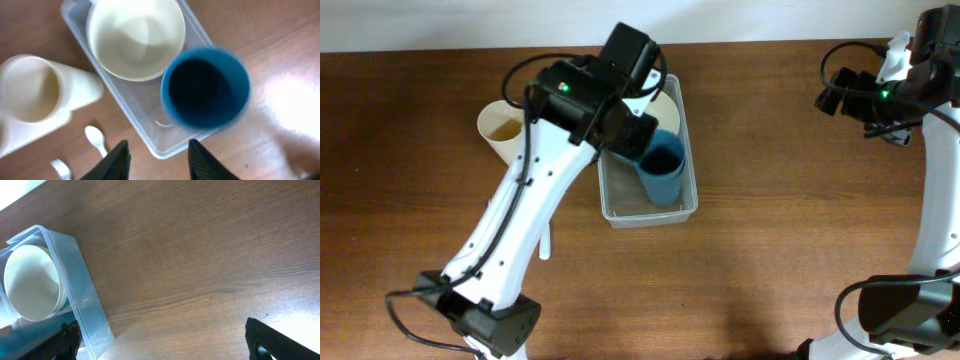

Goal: Pack container
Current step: 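Lower the second blue cup into the container and release it, then move the left gripper to the left cream cup and grasp it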

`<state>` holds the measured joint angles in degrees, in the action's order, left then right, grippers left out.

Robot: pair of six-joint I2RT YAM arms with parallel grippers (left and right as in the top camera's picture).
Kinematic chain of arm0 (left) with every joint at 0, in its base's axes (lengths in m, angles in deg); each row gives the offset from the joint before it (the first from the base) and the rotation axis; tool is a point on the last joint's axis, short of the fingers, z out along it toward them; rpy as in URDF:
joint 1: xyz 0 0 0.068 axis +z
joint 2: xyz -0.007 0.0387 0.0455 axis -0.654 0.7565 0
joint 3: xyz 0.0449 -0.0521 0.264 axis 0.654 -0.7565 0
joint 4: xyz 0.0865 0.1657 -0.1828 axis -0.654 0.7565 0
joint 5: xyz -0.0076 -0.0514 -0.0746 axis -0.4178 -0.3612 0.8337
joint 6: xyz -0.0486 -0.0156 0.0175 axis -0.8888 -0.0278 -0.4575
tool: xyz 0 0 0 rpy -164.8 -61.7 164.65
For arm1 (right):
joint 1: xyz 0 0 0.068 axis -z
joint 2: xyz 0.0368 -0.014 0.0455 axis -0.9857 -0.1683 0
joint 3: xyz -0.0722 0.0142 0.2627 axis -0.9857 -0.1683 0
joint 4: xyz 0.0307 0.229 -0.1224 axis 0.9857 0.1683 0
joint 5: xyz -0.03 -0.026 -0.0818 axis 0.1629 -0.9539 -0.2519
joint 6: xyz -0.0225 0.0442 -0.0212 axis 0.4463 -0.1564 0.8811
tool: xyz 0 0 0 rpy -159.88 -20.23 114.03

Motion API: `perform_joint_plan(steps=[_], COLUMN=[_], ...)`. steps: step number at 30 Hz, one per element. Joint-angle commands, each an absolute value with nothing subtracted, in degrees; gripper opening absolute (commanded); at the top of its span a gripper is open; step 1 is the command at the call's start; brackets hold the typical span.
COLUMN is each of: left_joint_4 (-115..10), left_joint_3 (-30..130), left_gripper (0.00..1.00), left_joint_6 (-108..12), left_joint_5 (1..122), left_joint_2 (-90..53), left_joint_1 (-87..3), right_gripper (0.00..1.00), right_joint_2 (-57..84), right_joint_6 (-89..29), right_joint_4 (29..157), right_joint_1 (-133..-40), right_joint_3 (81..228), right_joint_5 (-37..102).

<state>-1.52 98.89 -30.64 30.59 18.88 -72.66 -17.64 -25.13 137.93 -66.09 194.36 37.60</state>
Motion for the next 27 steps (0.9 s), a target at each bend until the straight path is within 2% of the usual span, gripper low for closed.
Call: perform_joint_plan(steps=[1,6,17,25,27], left_joint_4=[1.7,5.0,10.4,10.4,10.3], left_joint_3=[107.6,112.7,112.6,111.5,110.8], left_gripper=[0.5,0.58,0.59,0.59,0.62], left_joint_6=[-30.1,-30.3,-33.3,-33.3,-33.3], left_joint_5=[23.7,21.1,24.4,29.8,29.8], left_joint_2=[18.7,18.7,22.7,28.7,30.4], left_joint_1=[-72.3,-67.7,-48.2,-40.0,-38.8], right_gripper=[0.99,0.99,0.99,0.99,0.99], right_joint_2=[-17.2,-17.2,-17.2,-17.2,-17.2], right_joint_6=[-25.1,-25.1,-25.1,-25.1,-25.1], right_joint_4=[138.0,138.0,138.0,138.0,138.0], right_joint_1=[-66.0,-66.0,-66.0,-66.0,-66.0], right_joint_3=[194.8,194.9,194.9,194.8,194.9], right_joint_5=[37.7,37.7,37.7,37.7,37.7])
